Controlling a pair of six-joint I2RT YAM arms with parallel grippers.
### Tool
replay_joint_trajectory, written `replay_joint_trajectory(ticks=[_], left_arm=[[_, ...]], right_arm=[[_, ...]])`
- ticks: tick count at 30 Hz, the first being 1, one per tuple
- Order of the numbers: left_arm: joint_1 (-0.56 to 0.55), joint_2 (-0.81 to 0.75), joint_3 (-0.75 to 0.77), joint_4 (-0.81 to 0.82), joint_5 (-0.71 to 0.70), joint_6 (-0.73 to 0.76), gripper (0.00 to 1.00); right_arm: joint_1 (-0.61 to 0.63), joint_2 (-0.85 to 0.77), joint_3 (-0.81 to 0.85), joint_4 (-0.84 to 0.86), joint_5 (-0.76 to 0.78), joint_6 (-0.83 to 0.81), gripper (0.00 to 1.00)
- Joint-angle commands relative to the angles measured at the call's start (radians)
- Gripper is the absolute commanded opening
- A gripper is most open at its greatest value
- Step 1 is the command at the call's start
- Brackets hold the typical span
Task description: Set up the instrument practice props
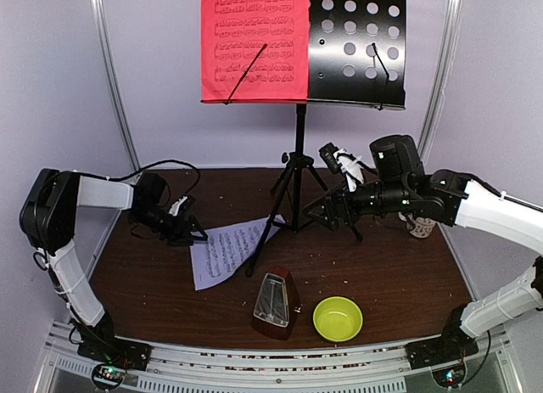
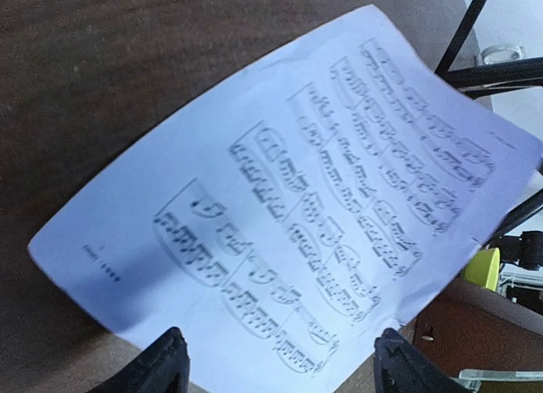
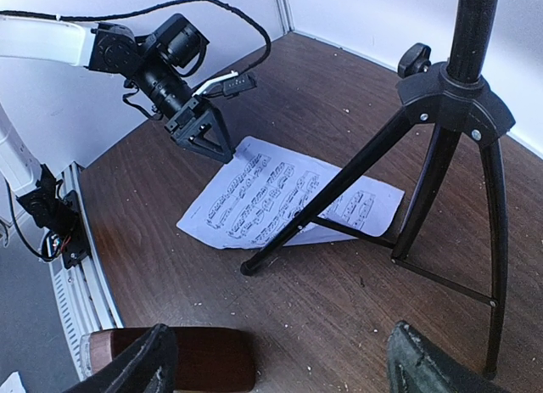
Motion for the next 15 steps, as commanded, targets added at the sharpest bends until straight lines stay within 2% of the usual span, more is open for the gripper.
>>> replay_joint_trajectory(ticks=[1, 4, 8, 12, 14, 15], left_arm=[[0.003, -0.049, 0.02, 0.061, -0.042, -0.005, 0.78], [0.004, -0.074, 0.0, 0.102, -0.047, -0.01, 0.78], [0.004, -0.068, 0.012, 0.079, -0.052, 0.01, 0.78], [-0.004, -0.148, 0.005, 0.096, -0.033, 0.034, 0.75], [-0.02, -0.19, 0.008, 0.075, -0.06, 0.098, 0.75], [-0.027, -0.209, 0.011, 0.059, -0.117, 0.125, 0.75]], right_arm=[[0.006, -0.013, 0.028, -0.004, 0.024, 0.006, 0.86], [0.005, -0.02, 0.026, -0.006, 0.031, 0.005, 0.86], [0.005, -0.026, 0.02, -0.006, 0.032, 0.004, 0.86], [0.005, -0.03, 0.017, -0.009, 0.035, 0.001, 0.86], [0.005, -0.029, 0.015, -0.006, 0.033, 0.002, 0.86], [0.005, -0.029, 0.015, -0.005, 0.032, 0.001, 0.86]])
